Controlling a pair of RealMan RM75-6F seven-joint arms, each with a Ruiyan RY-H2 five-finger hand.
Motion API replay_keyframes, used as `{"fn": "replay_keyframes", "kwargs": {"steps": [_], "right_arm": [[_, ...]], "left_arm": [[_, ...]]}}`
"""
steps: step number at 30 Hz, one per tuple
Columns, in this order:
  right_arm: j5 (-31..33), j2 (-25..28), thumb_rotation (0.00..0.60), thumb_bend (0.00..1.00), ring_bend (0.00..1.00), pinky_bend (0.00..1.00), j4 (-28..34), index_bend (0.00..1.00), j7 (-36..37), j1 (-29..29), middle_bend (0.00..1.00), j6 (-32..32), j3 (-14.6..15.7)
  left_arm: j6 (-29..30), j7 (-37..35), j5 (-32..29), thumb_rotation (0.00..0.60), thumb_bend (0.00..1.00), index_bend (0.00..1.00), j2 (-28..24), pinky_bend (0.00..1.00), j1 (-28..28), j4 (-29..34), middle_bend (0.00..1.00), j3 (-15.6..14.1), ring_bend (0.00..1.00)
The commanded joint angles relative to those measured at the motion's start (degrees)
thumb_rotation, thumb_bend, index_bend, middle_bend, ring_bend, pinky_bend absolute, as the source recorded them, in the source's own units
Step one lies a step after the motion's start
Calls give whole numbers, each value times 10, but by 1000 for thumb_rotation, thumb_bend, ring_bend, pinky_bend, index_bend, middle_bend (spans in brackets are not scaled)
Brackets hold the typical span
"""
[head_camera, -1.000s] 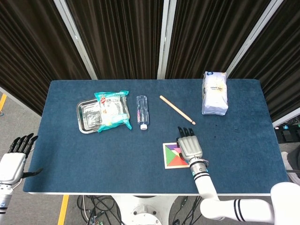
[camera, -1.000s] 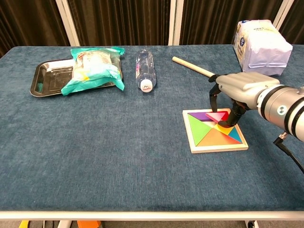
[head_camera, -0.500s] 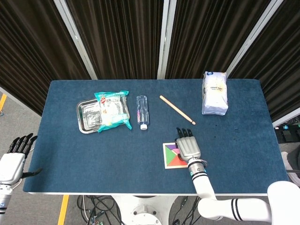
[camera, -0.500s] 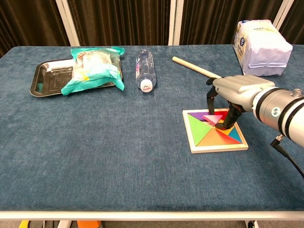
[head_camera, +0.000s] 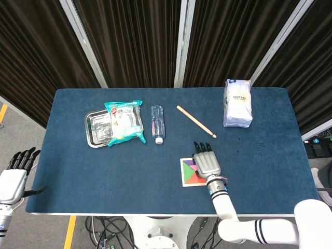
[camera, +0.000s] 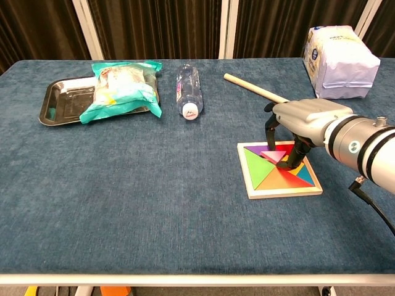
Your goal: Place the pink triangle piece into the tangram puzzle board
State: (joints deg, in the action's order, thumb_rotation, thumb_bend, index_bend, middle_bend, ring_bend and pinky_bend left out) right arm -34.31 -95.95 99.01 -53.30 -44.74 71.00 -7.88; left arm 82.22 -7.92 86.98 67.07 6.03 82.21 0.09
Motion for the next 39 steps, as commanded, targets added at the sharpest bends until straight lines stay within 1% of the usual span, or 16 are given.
{"fn": "replay_keyframes", "kwargs": {"steps": [1,4,13,22,30,34,39], "right_arm": [[0,0,600,275,0,0,0,576,0,0,15,0,1],[2,-1,600,275,0,0,-1,568,0,-1,15,-1,1],[1,-3,600,264,0,0,-1,504,2,-2,7,0,4],[8,5,600,248,0,0,6,455,0,-4,0,-4,6],[6,8,600,245,0,0,10,431,4,-5,0,-4,7],[6,13,600,239,0,0,14,395,5,-6,0,-6,8],[-4,20,600,237,0,0,23,388,15,-4,0,-2,6]], "left_arm": [[0,0,0,600,0,0,0,0,0,0,0,0,0],[0,0,0,600,0,0,0,0,-1,-1,0,-1,0],[-1,-2,0,600,0,0,2,0,0,-2,0,0,0],[-2,-1,-1,600,0,0,1,0,0,-1,0,0,0],[-1,-1,0,600,0,0,0,0,-1,-1,0,0,0],[-1,-1,0,600,0,0,0,0,0,-1,0,0,0],[0,-1,0,600,0,0,0,0,-1,-1,0,0,0]]}}
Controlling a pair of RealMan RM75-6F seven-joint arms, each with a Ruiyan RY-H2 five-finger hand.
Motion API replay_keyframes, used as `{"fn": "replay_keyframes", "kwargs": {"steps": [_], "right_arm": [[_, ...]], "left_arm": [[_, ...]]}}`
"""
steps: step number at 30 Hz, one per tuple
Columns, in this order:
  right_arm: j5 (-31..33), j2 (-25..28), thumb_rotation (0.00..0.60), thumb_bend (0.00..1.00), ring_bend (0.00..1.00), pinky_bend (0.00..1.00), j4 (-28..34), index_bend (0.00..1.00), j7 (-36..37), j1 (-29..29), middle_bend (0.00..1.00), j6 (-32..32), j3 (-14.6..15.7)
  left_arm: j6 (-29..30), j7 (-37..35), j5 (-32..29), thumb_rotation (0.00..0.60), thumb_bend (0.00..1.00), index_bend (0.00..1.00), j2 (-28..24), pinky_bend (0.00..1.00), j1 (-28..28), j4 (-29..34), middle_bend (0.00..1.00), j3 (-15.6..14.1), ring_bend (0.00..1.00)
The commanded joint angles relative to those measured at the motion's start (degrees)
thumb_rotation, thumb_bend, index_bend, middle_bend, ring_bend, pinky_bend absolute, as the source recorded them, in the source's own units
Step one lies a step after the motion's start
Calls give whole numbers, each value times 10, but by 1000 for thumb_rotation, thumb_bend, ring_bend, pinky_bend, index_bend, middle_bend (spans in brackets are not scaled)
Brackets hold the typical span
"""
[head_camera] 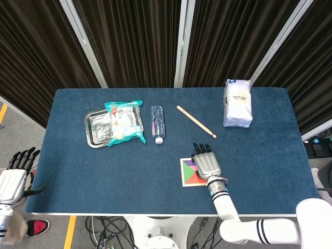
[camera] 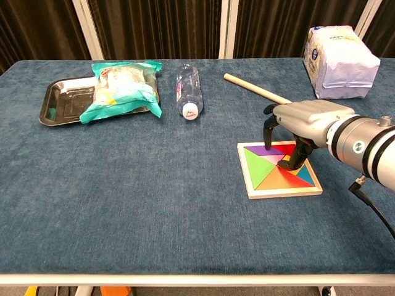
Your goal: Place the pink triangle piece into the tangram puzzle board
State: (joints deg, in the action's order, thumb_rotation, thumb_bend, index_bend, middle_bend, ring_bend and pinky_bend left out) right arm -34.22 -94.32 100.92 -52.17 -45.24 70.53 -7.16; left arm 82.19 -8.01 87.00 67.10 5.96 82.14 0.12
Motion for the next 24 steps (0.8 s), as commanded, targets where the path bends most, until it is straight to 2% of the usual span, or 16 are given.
{"fn": "replay_keyframes", "kwargs": {"steps": [1,4,7,11,14,17,21,24], "right_arm": [[-8,7,600,238,0,0,9,388,5,2,0,5,-2],[-32,32,600,238,0,0,42,387,18,11,0,21,-2],[-91,86,600,238,0,0,91,358,51,41,0,51,16],[-252,191,600,245,0,0,118,210,169,119,0,92,88],[-367,258,600,237,0,0,78,60,288,177,0,120,144],[-434,284,600,244,0,0,16,0,353,230,0,177,170],[-475,284,600,305,0,0,-37,0,387,284,0,236,177],[-487,278,600,325,0,0,-57,0,386,306,0,246,177]], "left_arm": [[0,0,0,600,0,0,-1,0,0,0,0,0,0],[2,2,1,600,0,0,-2,0,-1,3,0,0,0],[2,3,0,600,0,0,-1,0,-2,3,0,-1,0],[3,10,-1,600,0,0,-1,0,-3,10,0,-1,0],[6,18,-2,600,0,0,-4,0,-4,18,0,0,0],[6,29,-3,600,0,0,-7,0,-3,26,0,2,0],[13,40,-2,600,0,0,-10,0,-3,38,0,5,0],[15,50,-2,600,0,0,-11,0,-3,45,0,7,0]]}}
